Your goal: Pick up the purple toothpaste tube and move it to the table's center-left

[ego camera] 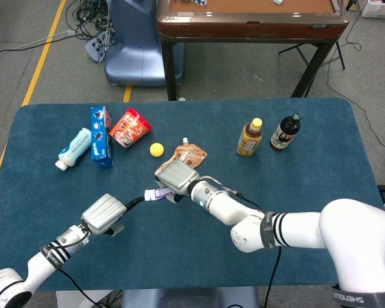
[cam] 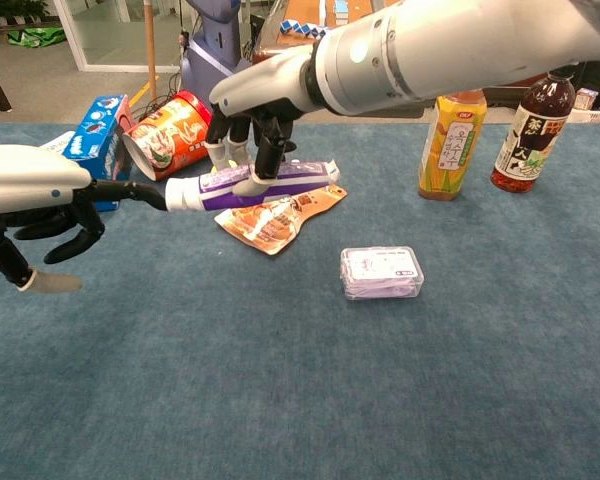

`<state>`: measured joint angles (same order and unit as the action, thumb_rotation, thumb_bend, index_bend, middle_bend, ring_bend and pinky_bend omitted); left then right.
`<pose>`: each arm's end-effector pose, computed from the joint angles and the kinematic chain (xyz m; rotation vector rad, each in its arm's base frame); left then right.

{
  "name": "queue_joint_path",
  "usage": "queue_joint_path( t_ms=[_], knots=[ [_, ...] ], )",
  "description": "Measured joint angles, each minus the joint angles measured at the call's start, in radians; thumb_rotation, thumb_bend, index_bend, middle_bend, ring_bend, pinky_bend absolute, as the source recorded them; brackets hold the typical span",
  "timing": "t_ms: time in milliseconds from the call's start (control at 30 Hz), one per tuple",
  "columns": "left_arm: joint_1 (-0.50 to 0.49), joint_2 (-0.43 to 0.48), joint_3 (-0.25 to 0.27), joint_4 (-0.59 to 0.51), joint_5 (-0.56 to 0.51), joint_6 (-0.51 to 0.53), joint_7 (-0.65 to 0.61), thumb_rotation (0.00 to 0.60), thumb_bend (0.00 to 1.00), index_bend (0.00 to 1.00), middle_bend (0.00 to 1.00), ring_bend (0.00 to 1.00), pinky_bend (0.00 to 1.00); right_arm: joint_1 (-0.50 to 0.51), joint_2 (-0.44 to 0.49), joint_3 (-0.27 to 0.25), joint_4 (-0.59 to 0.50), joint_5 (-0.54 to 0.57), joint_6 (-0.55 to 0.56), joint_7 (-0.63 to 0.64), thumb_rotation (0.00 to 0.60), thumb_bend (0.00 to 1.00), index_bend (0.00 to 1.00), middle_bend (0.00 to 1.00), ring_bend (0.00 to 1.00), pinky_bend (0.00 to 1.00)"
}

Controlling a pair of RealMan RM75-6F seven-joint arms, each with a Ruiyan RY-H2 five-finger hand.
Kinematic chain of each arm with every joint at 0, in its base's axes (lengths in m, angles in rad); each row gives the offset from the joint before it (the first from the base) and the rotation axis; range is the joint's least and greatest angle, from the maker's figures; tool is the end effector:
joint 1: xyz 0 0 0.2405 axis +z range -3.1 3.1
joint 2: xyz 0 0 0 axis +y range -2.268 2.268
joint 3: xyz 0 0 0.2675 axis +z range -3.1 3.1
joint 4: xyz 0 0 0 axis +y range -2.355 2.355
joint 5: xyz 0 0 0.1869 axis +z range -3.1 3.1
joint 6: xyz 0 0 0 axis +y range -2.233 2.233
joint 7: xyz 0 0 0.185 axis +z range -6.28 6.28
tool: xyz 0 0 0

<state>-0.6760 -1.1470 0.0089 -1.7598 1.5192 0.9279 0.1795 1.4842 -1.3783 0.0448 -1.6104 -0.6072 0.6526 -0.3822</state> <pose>-0.1596 0.3142 0.0615 -2.2054 -0.7450 -0.8406 0.0439 -0.4093 -0.0211 2.3469 -0.7843 0.7522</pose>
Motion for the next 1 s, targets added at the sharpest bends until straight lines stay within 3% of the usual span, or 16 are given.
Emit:
queue_joint_path(
  t_ms=[167, 267, 400, 433, 567, 700, 1000],
  knots=[
    [0.031, 0.023, -0.008, -0.005, -0.016, 0.056, -0.014, 0.6, 0.26, 0.02, 0.54, 0.55, 0.78, -0.054, 0.018, 0.019, -0.022, -0.047, 0.031, 0.052, 0.6, 0.91, 0.97, 0.86, 0.8, 0.51],
    [0.059, 0.042, -0.019, -0.011, -0.039, 0.102, -0.044, 0.6, 0.26, 0.01, 0.42, 0.45, 0.68, -0.102, 0.024, 0.033, -0.037, -0.097, 0.055, 0.102, 0.6, 0.91, 0.97, 0.86, 0.8, 0.59],
    [0.099, 0.066, -0.04, -0.022, -0.083, 0.161, -0.116, 0.582, 0.23, 0.0, 0.33, 0.31, 0.55, -0.173, 0.02, 0.048, -0.049, -0.184, 0.094, 0.174, 0.6, 0.91, 0.97, 0.86, 0.8, 0.69],
    [0.107, 0.07, -0.045, -0.025, -0.092, 0.169, -0.135, 0.56, 0.22, 0.0, 0.31, 0.29, 0.53, -0.189, 0.017, 0.05, -0.051, -0.207, 0.101, 0.191, 0.6, 0.91, 0.97, 0.86, 0.8, 0.71],
    [0.136, 0.087, -0.067, -0.042, -0.134, 0.194, -0.231, 0.298, 0.18, 0.0, 0.21, 0.19, 0.43, -0.262, -0.009, 0.061, -0.055, -0.306, 0.131, 0.273, 0.6, 0.91, 0.97, 0.86, 0.81, 0.75],
    [0.162, 0.102, -0.093, -0.062, -0.178, 0.209, -0.352, 0.139, 0.15, 0.0, 0.15, 0.14, 0.34, -0.315, -0.045, 0.071, -0.054, -0.377, 0.161, 0.33, 0.6, 0.91, 0.98, 0.87, 0.82, 0.79],
    [0.204, 0.111, -0.164, -0.089, -0.224, 0.232, -0.582, 0.006, 0.11, 0.0, 0.12, 0.1, 0.28, -0.401, -0.173, 0.104, -0.045, -0.479, 0.264, 0.414, 0.6, 0.92, 1.0, 0.9, 0.85, 0.83]
  ],
)
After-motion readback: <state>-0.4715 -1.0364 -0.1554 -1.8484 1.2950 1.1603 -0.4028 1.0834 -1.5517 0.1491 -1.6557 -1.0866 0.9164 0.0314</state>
